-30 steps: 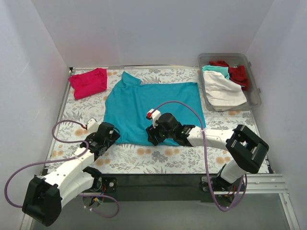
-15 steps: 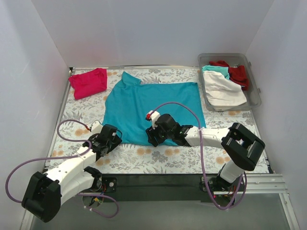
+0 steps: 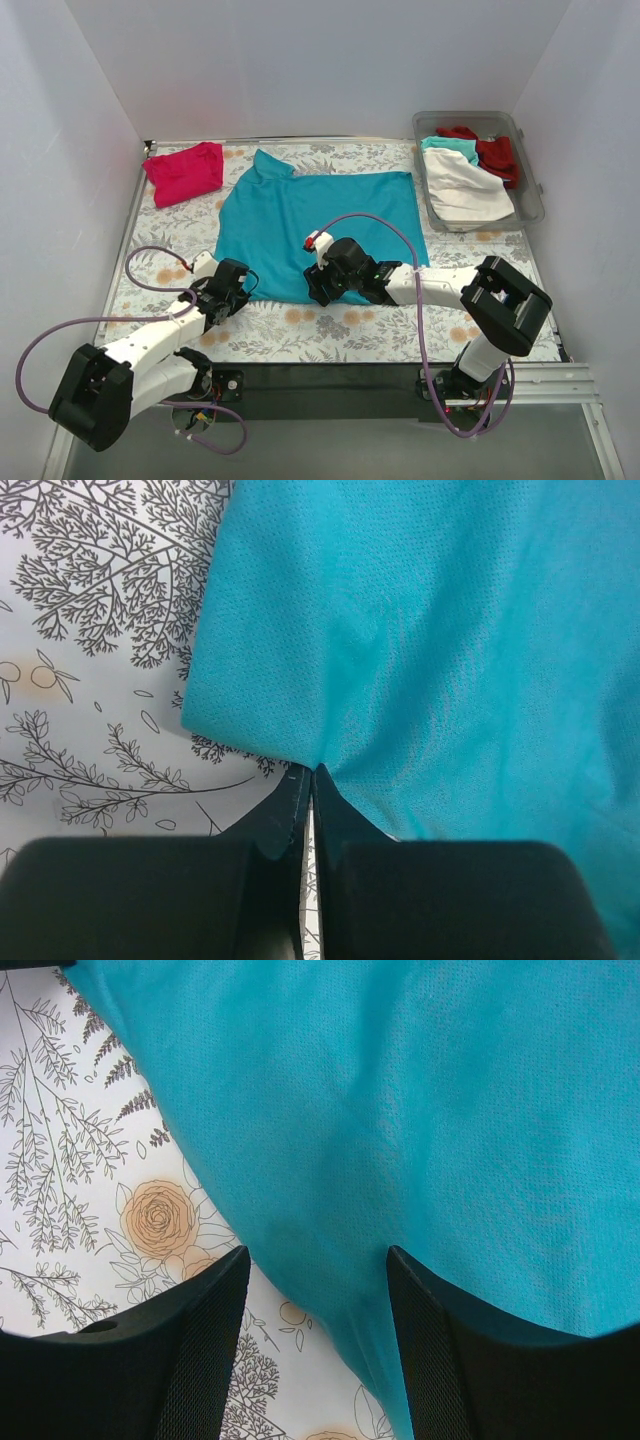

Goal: Fold and stack the t-shirts
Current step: Flatten the tshirt out

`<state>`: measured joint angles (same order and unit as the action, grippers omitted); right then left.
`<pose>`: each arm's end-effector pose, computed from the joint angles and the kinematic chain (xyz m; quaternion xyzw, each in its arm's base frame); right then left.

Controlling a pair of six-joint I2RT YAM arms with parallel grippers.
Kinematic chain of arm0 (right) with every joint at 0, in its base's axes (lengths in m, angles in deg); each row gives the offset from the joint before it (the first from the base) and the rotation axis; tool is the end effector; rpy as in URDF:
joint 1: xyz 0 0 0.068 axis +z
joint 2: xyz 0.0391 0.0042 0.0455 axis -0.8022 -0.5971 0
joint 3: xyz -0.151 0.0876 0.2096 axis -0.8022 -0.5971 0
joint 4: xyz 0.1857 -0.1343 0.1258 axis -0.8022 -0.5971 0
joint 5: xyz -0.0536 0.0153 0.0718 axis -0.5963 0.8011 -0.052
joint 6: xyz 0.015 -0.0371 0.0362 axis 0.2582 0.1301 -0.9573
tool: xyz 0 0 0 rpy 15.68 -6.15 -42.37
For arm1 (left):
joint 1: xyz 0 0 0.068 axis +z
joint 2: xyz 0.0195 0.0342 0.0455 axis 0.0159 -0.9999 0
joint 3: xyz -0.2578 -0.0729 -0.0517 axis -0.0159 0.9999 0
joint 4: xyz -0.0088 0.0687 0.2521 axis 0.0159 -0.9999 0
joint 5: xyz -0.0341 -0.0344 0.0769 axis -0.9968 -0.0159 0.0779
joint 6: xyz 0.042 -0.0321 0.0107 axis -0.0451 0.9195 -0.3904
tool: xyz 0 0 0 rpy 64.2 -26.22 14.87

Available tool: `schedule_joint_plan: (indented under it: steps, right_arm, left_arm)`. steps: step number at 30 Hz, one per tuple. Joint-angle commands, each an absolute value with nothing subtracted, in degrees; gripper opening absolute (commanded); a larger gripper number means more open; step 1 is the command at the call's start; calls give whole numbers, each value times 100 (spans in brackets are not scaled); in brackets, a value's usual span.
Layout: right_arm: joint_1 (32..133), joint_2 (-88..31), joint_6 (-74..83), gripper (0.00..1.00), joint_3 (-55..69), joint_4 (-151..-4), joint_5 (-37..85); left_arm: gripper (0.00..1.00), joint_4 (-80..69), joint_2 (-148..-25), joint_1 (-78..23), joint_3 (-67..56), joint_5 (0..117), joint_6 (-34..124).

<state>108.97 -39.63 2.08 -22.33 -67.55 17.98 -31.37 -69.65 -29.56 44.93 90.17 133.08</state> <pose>0.1867 0.2745 0.1782 -0.3564 0.8188 0.2508 0.3736 0.1530 -0.0676 0.1476 -0.5911 0.7417 -0.1400 0.2843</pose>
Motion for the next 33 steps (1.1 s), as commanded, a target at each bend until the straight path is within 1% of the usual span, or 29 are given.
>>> schedule_joint_plan:
  steps: [1, 8, 12, 18, 22, 28, 33]
  right_arm:
    - [10932, -3910, 154, 52, -2144, -6496, 1725]
    - [10932, -4077, 92, 51, -2153, -6496, 1743]
    - [10923, -4121, 31, 51, -2091, -6505, 1499]
    - [10880, -4209, -40, 51, -1933, -6636, 1050]
    - [10880, -4034, -49, 52, -1994, -6742, 811]
    - [10880, -3761, -92, 52, -2188, -6821, 680]
    - [10880, -3725, -128, 52, -2232, -6865, 565]
  left_arm:
    - [0, -3058, -6991, -2983, 4490, 9269, 13224]
    - [0, -3058, -6754, -2983, 4051, 9270, 12803]
    - [0, -3049, -7104, -2983, 3305, 9349, 12372]
    - [0, -2698, -8422, -2887, 2549, 9262, 11906]
    - [0, -2452, -9449, -2763, 2038, 9357, 11695]
    - [0, -2258, -10347, -2587, 1133, 9586, 11396]
    - [0, -2214, -10892, -2429, 483, 9525, 11246]
